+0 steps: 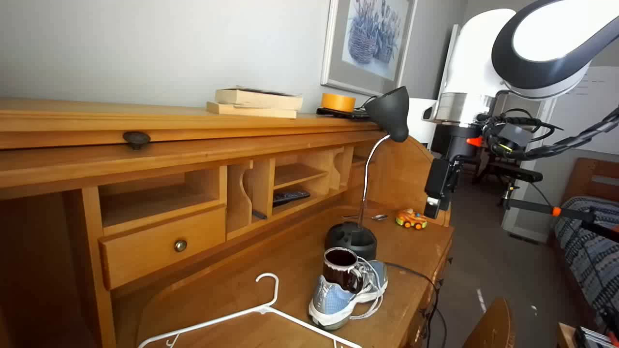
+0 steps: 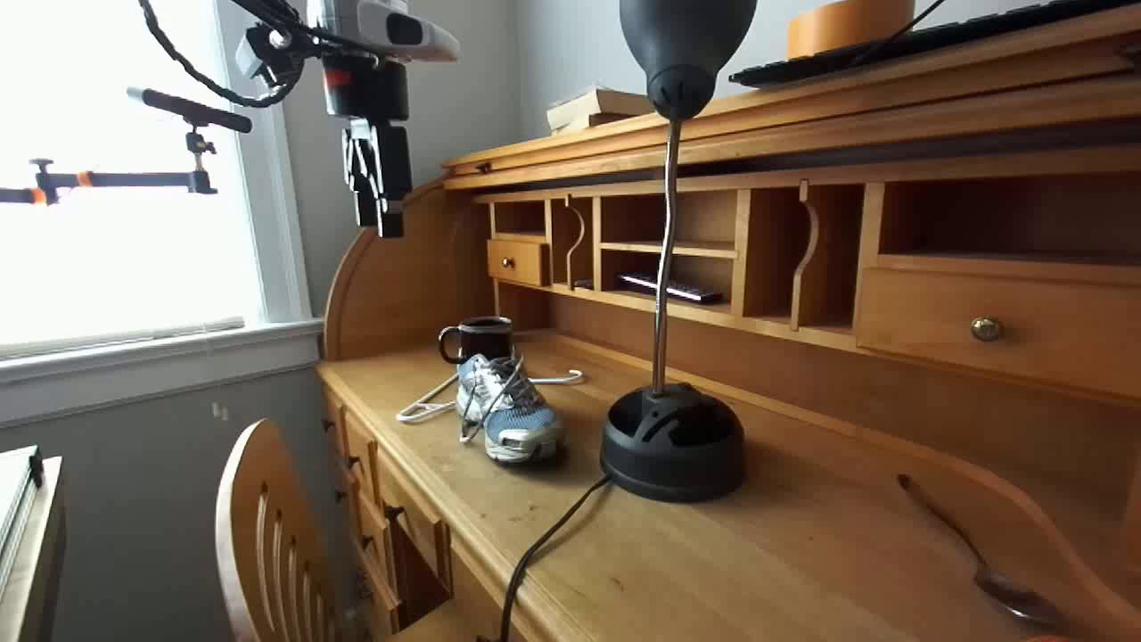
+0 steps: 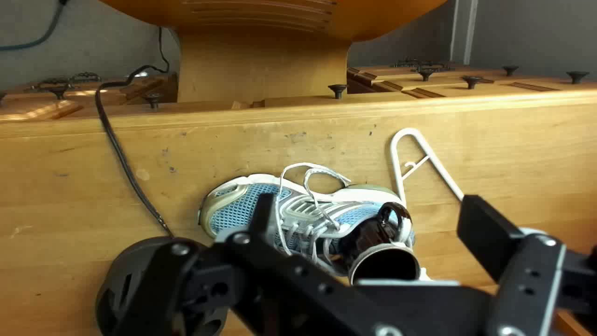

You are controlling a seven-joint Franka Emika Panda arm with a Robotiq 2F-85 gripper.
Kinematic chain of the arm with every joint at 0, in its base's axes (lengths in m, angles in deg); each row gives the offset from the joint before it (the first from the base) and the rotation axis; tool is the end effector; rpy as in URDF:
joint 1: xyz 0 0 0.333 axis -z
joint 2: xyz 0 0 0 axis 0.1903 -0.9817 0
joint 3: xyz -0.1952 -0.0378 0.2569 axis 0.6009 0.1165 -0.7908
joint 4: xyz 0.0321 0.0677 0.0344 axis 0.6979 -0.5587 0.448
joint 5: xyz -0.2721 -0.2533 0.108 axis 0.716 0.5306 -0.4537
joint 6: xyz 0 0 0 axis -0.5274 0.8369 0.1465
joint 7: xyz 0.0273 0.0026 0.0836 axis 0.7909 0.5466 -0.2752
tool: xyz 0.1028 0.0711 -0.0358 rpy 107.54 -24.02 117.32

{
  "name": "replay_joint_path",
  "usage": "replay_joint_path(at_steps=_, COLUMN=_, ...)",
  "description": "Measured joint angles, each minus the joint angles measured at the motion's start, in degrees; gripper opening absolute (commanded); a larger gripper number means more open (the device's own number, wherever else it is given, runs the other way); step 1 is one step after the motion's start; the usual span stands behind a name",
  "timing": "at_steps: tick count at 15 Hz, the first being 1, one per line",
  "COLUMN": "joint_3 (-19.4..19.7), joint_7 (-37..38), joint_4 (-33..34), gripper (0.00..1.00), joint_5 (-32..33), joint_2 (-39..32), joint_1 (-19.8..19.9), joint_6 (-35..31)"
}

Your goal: Remove the cup from the shoe and place the shoe on top of the cup

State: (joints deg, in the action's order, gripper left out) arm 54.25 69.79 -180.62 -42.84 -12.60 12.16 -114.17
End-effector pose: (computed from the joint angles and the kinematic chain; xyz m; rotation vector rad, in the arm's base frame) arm 0.3851 -0.0521 0.3918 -3.0411 0.1499 -0.0501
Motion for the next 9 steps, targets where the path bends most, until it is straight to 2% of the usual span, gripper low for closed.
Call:
replay_joint_path(at_steps=6, joint_3=0.00, joint_7=0.00, joint_4=0.00, gripper=1.00, joint_5=0.00, joint_2=0.00, joint_1=0.00, joint_6=0.00)
replay_joint_path(at_steps=9, joint_3=-0.90, joint_7=0.10, joint_4=0.04, gripper=1.00, joint_5=0.00, joint_2=-0.64, joint_1=-0.03, joint_6=-2.57)
